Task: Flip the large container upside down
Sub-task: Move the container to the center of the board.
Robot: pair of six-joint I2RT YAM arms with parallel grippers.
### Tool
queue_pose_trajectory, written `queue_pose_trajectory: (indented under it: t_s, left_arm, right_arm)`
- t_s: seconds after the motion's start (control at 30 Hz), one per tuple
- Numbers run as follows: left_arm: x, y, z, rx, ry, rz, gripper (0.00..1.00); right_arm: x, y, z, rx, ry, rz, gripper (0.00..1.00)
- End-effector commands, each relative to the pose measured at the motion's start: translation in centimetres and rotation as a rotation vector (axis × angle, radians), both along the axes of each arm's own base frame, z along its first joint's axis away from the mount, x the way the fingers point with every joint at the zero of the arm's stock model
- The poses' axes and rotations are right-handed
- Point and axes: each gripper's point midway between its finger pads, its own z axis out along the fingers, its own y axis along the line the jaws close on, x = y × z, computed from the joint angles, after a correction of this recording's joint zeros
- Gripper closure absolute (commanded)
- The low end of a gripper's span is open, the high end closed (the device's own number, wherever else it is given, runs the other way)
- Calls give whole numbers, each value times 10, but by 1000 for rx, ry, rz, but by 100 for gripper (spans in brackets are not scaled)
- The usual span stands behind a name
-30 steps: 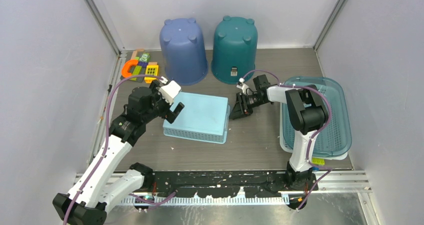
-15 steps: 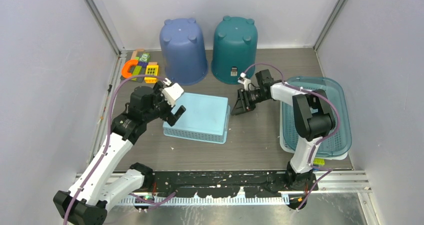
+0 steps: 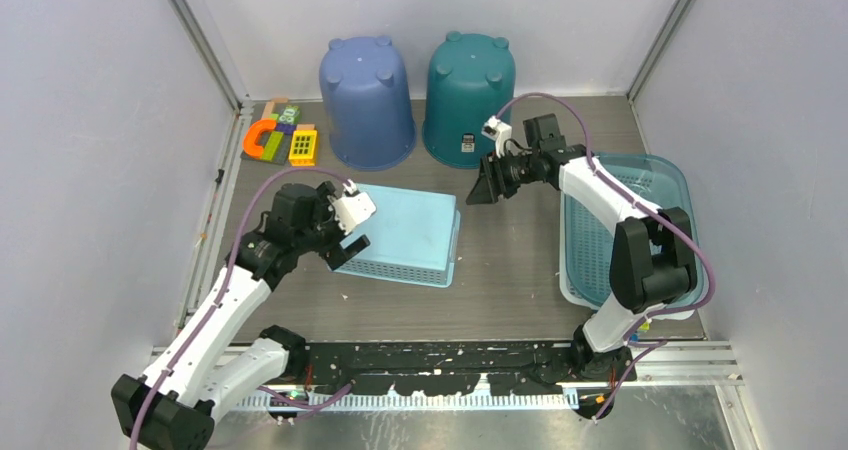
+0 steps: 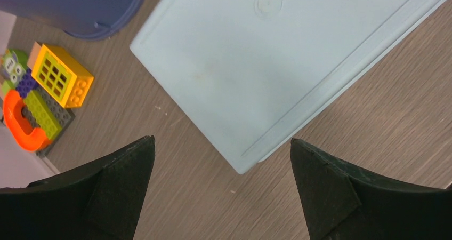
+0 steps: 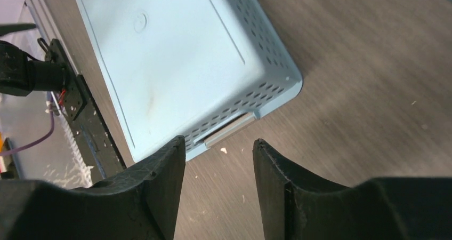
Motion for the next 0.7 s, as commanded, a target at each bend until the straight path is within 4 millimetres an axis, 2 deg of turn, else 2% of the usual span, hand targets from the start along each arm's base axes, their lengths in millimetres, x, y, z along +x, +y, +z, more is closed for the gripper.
queue_pose_trajectory:
  t_s: [0.0, 0.2, 0.4, 0.67]
  left_arm:
    - [8, 17, -19, 106, -34, 36, 0]
    - [13, 29, -45, 185, -52, 68, 0]
    - [21, 40, -57, 225, -96, 122, 0]
    - [33, 44, -63, 232, -154, 165, 0]
  right_arm:
    - [16, 8, 43, 8, -140, 24, 44]
    - [20, 28, 52, 18, -151, 74, 36]
    - [19, 52, 36, -23, -159, 131, 32]
    - [41, 71, 10, -35, -130, 131, 28]
